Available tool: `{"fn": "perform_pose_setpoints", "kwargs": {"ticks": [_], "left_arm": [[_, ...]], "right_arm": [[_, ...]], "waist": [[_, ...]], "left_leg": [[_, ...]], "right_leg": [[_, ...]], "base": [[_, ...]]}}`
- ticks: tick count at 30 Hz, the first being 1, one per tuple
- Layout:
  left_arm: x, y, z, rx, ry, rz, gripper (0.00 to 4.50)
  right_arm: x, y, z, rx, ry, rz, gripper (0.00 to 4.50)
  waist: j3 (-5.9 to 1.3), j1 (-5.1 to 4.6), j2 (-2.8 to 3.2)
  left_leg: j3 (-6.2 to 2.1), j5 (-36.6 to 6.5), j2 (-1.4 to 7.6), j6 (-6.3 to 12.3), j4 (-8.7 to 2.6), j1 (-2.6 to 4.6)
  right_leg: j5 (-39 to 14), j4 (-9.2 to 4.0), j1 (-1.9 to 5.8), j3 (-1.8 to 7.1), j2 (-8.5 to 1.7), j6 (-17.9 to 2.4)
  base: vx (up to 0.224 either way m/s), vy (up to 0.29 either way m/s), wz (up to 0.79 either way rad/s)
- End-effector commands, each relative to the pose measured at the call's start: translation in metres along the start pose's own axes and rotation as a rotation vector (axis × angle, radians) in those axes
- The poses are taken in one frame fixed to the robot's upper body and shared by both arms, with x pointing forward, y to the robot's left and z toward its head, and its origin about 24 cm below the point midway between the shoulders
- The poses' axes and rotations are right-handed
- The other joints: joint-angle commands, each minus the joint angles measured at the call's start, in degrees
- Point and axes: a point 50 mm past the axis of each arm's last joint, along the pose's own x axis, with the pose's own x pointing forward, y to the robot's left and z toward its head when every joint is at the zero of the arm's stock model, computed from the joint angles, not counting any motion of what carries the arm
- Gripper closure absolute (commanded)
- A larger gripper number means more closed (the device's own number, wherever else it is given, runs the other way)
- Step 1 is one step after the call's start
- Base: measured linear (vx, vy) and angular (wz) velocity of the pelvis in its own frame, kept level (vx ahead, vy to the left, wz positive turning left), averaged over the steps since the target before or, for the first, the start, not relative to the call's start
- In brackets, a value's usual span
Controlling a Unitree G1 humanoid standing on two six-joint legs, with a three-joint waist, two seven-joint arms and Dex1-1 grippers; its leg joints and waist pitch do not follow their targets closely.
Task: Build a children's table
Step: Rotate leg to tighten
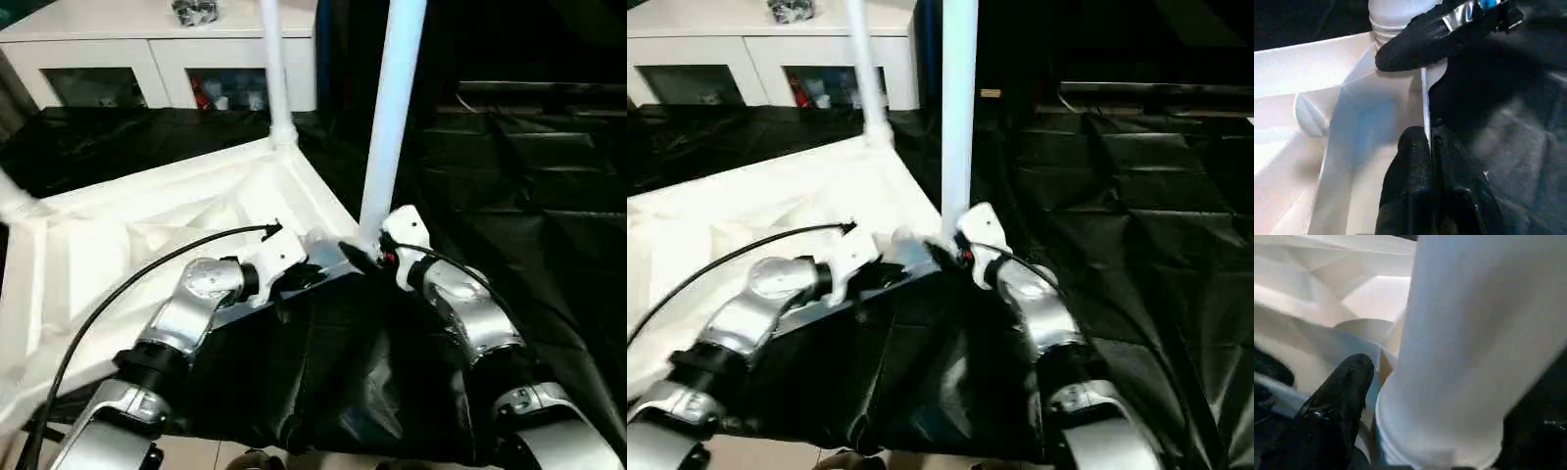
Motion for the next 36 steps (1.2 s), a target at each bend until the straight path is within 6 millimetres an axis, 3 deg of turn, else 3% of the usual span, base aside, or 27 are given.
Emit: {"fn": "perform_pose_setpoints", "kwargs": {"ticks": [1,9,15,22,30,32,35,36], "left_arm": [[-0.002,0.0,0.023,0.097,-0.103,-0.052,4.5],[-0.025,-0.001,0.019,0.109,-0.117,-0.161,4.5],[-0.04,-0.001,0.02,0.1,-0.131,-0.207,4.5],[-0.045,-0.002,0.019,0.092,-0.133,-0.225,4.5],[-0.047,-0.003,0.017,0.085,-0.124,-0.232,4.5],[-0.045,-0.002,0.017,0.078,-0.122,-0.204,4.5],[-0.031,0.006,0.015,0.055,-0.094,-0.061,4.5],[-0.031,0.006,0.015,0.055,-0.094,-0.061,4.5]], "right_arm": [[0.001,0.016,-0.001,-0.049,0.0,0.146,0.84],[-0.026,0.022,0.003,-0.045,-0.028,0.485,0.84],[-0.049,0.027,0.001,-0.062,0.046,0.737,0.84],[-0.051,0.03,0.002,-0.064,0.054,0.774,1.43],[-0.051,0.034,0.003,-0.049,0.048,0.792,1.75],[-0.05,0.035,0.002,-0.043,0.045,0.77,1.76],[-0.032,0.027,-0.001,-0.016,0.033,0.523,1.76],[-0.032,0.027,-0.001,-0.016,0.033,0.523,1.76]], "waist": [[-4.1,0.13,-0.75],[-4.12,0.9,-0.77],[-3.95,2.01,-1.04],[-3.89,1.99,-1.18],[-4.22,2.09,-0.96],[-4.22,2.07,-1.0],[-4.09,1.51,-0.92],[-4.01,1.39,-0.97]], "left_leg": [[-2.03,-13.8,4.0,3.03,-4.69,1.36],[-1.95,-13.61,4.36,4.21,-4.74,1.37],[-1.87,-13.88,4.54,3.83,-4.82,1.56],[-1.98,-15.29,4.42,2.06,-5.01,1.64],[-1.95,-13.01,4.34,2.68,-4.77,1.48],[-1.94,-13.22,4.36,2.58,-4.78,1.51],[-1.99,-13.84,4.23,1.5,-4.93,1.48],[-1.98,-14.57,4.04,1.11,-4.91,1.57]], "right_leg": [[-11.69,-4.09,2.39,2.72,-3.93,-13.51],[-10.23,-3.71,2.43,2.7,-3.8,-14.25],[-13.85,-4.08,2.04,2.91,-3.99,-13.41],[-16.13,-4.27,1.96,2.94,-4.03,-13.05],[-12.58,-3.87,2.14,2.83,-3.98,-13.78],[-12.66,-3.88,2.16,2.83,-3.98,-13.82],[-13.12,-3.99,1.93,2.88,-3.83,-13.78],[-14.27,-4.24,1.9,2.87,-3.9,-13.68]], "base": [[0.0,0.0,0.0],[0.0,0.0,0.0],[0.0,0.0,0.0],[0.0,0.0,0.0],[0.0,0.0,0.0],[0.0,0.0,0.0],[0.0,0.0,0.0],[0.0,0.0,0.0]]}}
